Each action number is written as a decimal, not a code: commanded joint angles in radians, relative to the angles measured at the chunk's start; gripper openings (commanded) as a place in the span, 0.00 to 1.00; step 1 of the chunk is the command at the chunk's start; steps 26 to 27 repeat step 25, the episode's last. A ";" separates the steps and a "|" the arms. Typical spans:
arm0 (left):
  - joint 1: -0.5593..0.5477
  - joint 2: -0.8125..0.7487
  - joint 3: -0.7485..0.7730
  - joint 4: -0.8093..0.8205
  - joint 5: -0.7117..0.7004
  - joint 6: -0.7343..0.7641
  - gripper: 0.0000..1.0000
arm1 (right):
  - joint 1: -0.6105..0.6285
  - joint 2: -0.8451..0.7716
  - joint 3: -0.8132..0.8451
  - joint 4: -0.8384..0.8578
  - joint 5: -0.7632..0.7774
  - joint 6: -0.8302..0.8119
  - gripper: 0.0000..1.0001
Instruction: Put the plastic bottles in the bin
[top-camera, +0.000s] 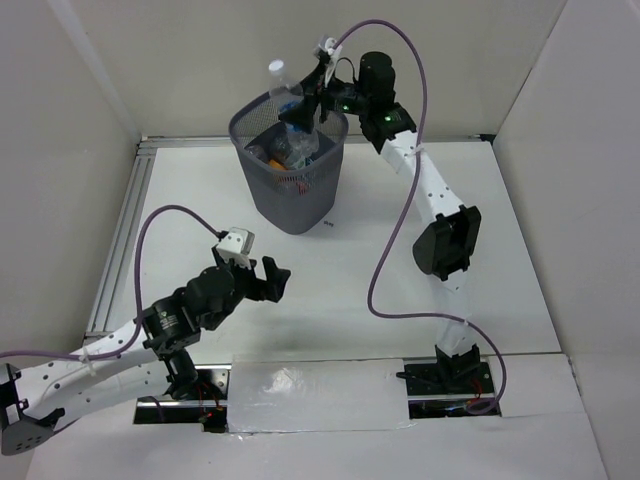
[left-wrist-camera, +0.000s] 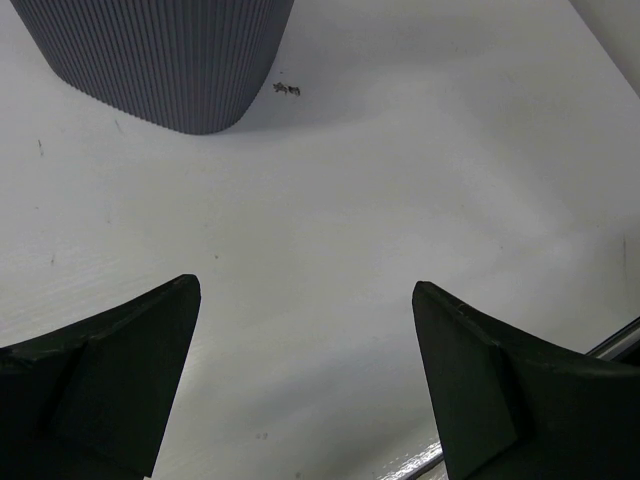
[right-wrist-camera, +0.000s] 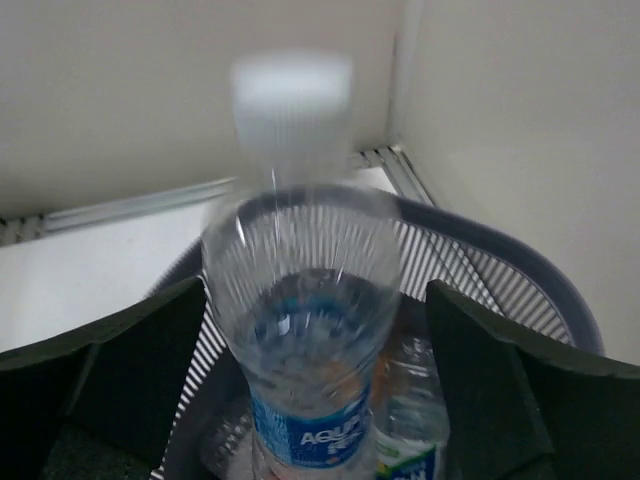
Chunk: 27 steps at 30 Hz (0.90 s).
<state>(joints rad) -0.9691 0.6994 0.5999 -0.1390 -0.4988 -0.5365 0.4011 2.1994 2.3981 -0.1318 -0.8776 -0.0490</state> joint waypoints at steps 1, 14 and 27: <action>0.004 -0.005 -0.002 0.009 0.006 -0.005 1.00 | -0.019 -0.026 0.076 -0.049 0.069 0.002 1.00; 0.004 0.086 0.047 0.119 0.115 0.079 1.00 | -0.246 -0.357 -0.135 -0.460 0.630 -0.045 1.00; 0.024 0.225 0.133 0.168 0.175 0.136 1.00 | -0.306 -0.917 -0.925 -0.459 0.970 -0.031 1.00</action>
